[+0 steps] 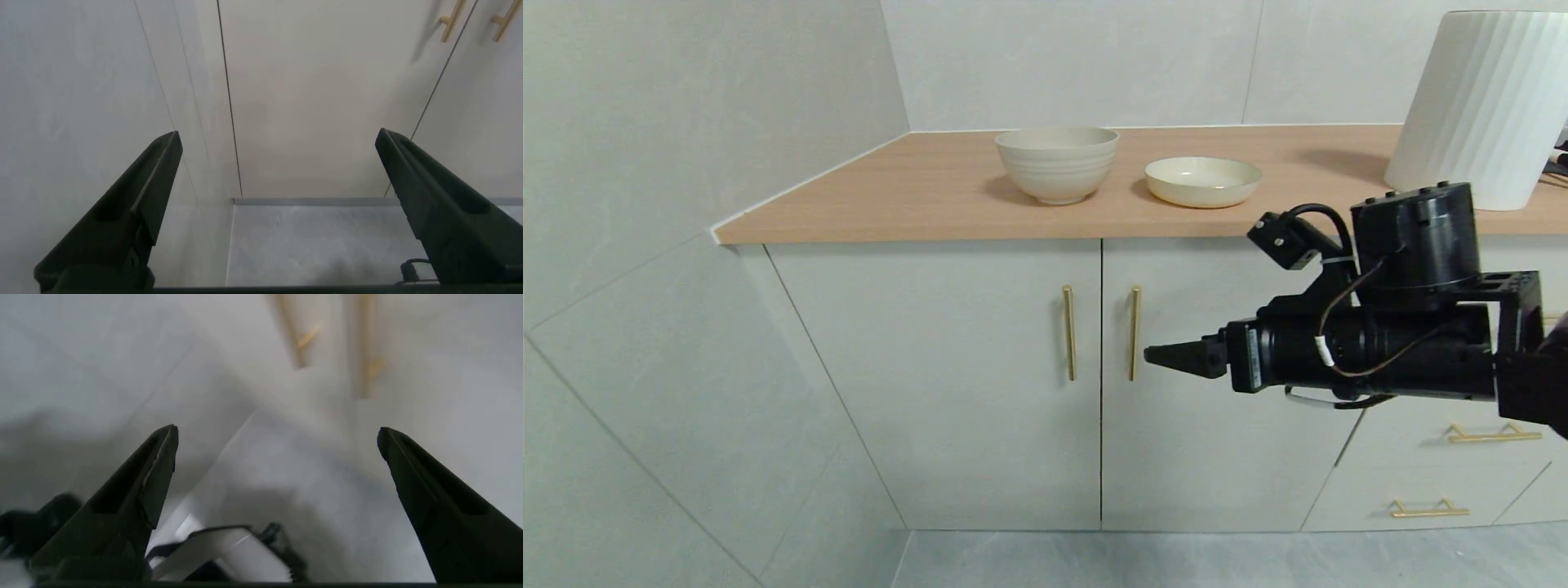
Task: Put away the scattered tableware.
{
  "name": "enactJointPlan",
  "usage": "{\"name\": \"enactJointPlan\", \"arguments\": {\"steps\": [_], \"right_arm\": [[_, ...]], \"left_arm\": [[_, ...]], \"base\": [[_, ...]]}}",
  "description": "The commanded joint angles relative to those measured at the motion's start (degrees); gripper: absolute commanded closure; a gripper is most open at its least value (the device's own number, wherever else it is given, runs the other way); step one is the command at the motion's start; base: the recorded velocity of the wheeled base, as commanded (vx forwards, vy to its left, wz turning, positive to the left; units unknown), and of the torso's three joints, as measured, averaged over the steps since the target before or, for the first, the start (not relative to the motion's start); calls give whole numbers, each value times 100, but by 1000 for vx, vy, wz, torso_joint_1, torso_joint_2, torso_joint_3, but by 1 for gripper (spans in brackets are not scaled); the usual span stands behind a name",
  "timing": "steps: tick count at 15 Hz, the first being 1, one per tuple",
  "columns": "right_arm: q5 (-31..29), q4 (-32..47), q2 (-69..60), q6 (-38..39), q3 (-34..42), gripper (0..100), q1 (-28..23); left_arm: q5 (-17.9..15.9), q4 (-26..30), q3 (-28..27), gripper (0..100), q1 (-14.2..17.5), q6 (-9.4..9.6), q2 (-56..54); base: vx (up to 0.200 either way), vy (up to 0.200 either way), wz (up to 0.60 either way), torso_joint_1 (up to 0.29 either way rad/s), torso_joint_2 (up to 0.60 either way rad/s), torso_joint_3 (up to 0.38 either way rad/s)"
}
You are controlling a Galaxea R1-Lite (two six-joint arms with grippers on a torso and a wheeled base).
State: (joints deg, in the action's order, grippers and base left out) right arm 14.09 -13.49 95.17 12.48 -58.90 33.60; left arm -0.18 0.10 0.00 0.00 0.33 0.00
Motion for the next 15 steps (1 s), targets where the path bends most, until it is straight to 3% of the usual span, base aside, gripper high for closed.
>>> {"name": "enactJointPlan", "arguments": {"steps": [1, 8, 11, 15], "right_arm": [[-3, -127, 529, 0, -51, 0, 130], [-100, -2272, 1592, 96, 37, 0, 77], [-117, -2808, 1891, 307, -7, 0, -20], [-117, -2948, 2067, 325, -104, 0, -196]], "left_arm": [[1, -1, 0, 0, 0, 2, 9], [1, -1, 0, 0, 0, 2, 9], [1, -1, 0, 0, 0, 2, 9], [1, -1, 0, 0, 0, 2, 9]], "base": [[0, 0, 0, 0, 0, 0], [0, 0, 0, 0, 0, 0], [0, 0, 0, 0, 0, 0], [0, 0, 0, 0, 0, 0]]}}
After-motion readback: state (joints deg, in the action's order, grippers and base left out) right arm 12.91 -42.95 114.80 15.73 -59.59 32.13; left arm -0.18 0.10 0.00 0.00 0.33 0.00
